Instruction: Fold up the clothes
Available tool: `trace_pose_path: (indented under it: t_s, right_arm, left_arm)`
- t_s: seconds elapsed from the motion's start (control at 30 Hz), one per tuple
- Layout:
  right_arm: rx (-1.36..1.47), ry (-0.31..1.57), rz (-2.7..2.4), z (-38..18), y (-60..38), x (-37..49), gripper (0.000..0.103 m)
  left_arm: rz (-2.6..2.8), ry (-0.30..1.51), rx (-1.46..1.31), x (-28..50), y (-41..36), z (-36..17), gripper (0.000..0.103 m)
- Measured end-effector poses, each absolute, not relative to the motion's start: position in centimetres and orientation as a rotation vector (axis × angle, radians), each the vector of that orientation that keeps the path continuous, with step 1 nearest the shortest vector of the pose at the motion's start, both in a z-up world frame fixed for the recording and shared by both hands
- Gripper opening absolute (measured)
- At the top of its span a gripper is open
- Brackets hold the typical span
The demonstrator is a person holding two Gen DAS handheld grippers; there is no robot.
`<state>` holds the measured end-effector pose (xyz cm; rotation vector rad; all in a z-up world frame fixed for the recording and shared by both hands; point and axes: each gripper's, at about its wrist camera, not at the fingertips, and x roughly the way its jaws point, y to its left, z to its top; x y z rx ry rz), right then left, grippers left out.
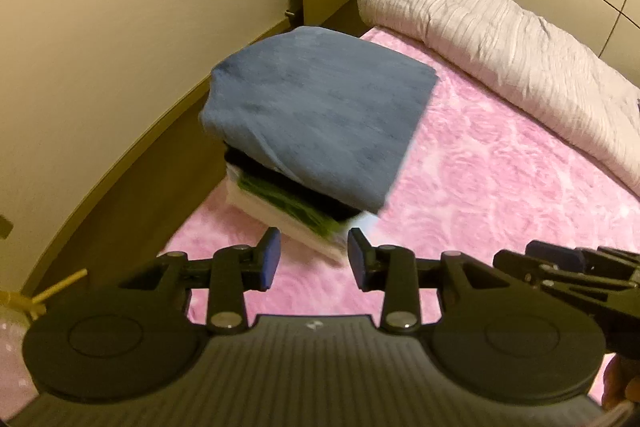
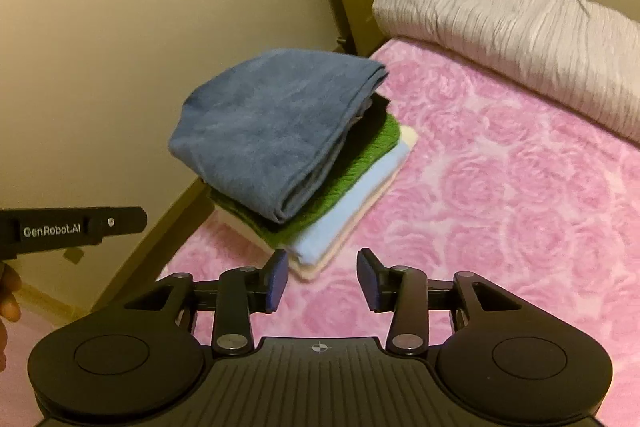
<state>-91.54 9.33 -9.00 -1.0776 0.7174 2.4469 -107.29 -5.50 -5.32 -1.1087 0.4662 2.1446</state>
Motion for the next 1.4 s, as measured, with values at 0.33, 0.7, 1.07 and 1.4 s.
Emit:
trace_pose_path:
  t_s: [0.33,0.7,1.07,1.4]
  right_arm:
    - [-1.123,0.672,2.482,-6.2,11.2,-81.2,0.046]
    - [-1.272,0.418,2.576,-5.2,12.0,-74.1,0.046]
    - [-1.376,0.249,2.71,-5.0,13.5,-72.1,0.046]
    - [-1.434,0.199,2.752,-5.5,15.2,-71.9,0.047]
  left_arm:
    - [2.24,0.442,-1.078,-94.4,-5.6,-2.4,0.042]
    - [2.481,0.224,-1.067,-84.2,-5.1,-0.9,0.061]
    - [2.537,0.133,-1.197,-77.4,-4.8,-1.9,0.059]
    - [2.546,0.112,-1.296,-75.9,-3.5,-2.6,0.059]
